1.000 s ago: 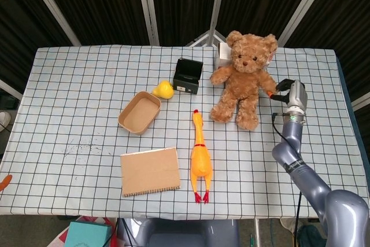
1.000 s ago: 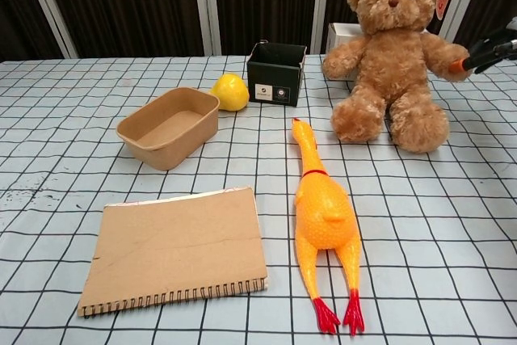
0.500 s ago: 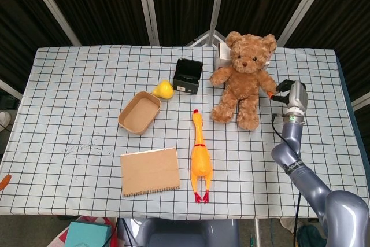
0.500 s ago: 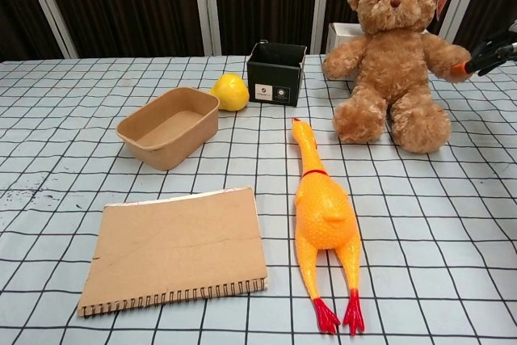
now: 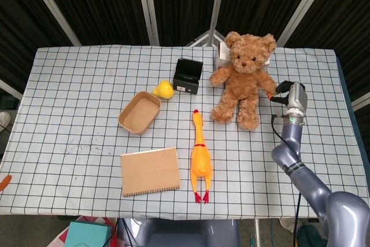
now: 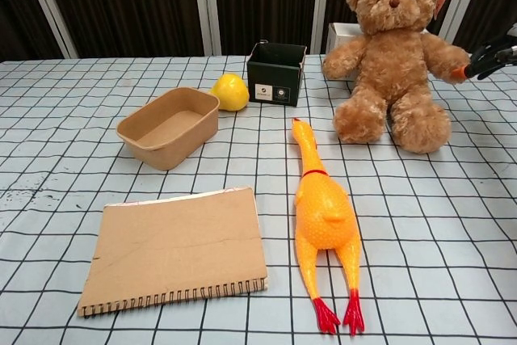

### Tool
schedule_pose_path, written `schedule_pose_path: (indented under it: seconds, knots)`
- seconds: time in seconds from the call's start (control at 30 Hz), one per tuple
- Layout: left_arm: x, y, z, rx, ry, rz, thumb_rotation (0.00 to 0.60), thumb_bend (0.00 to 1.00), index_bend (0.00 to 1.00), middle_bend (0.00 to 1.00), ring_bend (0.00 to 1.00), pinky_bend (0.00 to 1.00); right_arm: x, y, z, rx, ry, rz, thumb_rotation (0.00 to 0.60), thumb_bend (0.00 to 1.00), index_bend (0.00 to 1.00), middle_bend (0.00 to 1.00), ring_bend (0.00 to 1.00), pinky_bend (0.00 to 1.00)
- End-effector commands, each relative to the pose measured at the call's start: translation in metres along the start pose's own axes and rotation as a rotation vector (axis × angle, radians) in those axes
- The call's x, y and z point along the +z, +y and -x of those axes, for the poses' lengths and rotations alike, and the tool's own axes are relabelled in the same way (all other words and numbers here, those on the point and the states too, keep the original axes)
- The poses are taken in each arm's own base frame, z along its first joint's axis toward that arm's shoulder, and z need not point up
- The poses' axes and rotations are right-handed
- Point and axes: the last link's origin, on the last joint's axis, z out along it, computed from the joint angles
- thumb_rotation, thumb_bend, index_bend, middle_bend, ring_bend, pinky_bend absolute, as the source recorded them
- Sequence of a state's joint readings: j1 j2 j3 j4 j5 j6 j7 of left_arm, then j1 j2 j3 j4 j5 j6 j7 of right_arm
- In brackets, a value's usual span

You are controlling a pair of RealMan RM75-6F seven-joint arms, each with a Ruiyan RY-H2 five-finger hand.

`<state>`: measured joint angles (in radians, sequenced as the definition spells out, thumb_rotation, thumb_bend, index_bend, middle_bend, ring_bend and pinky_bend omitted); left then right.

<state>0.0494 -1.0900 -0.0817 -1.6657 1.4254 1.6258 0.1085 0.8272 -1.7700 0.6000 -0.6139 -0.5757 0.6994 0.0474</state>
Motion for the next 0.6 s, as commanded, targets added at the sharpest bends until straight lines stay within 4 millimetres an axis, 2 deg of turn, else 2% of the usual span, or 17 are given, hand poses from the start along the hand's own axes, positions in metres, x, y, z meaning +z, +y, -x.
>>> schedule_pose_path:
  seconds: [0.03,0.2,0.3,0.37,0.47,0.53,0.6]
  knots:
    - [0.0,-0.001,0.0,-0.001,0.0,-0.002,0.6,0.27,0.23,0.0,0.0,0.13,0.001,-0.001,0.0,0.0,0.0,0.001,0.6,0.24,0.66,0.6,0.42,0.0]
    - [0.001,0.0,0.001,0.004,-0.005,0.001,0.6,0.27,0.23,0.0,0.0,0.13,0.001,-0.015,-0.004,0.003,0.014,-0.038,0.6,0.24,0.66,0.6,0.42,0.0]
    - [0.001,0.001,0.001,0.005,-0.006,0.001,0.6,0.27,0.23,0.0,0.0,0.14,0.0,-0.014,-0.003,-0.002,0.006,-0.04,0.6,0.24,0.66,0.6,0.42,0.0]
    - [0.001,0.001,0.001,0.004,-0.004,0.001,0.6,0.27,0.23,0.0,0.0,0.14,-0.001,-0.012,-0.002,-0.001,-0.003,-0.036,0.6,0.24,0.62,0.59,0.42,0.0]
    - [0.0,0.0,0.0,0.001,-0.002,0.0,0.6,0.27,0.23,0.0,0.0,0.14,-0.001,-0.008,0.0,-0.012,-0.024,-0.032,0.6,0.24,0.42,0.5,0.35,0.0]
    - [0.0,0.0,0.0,0.0,-0.001,0.001,0.6,0.27,0.23,0.0,0.0,0.14,-0.001,-0.005,0.0,-0.042,-0.053,-0.033,0.6,0.24,0.27,0.39,0.24,0.0]
    - [0.0,0.0,0.0,0.0,-0.002,0.003,0.6,0.27,0.23,0.0,0.0,0.13,-0.001,-0.004,-0.002,-0.06,-0.075,-0.04,0.6,0.24,0.18,0.31,0.17,0.0]
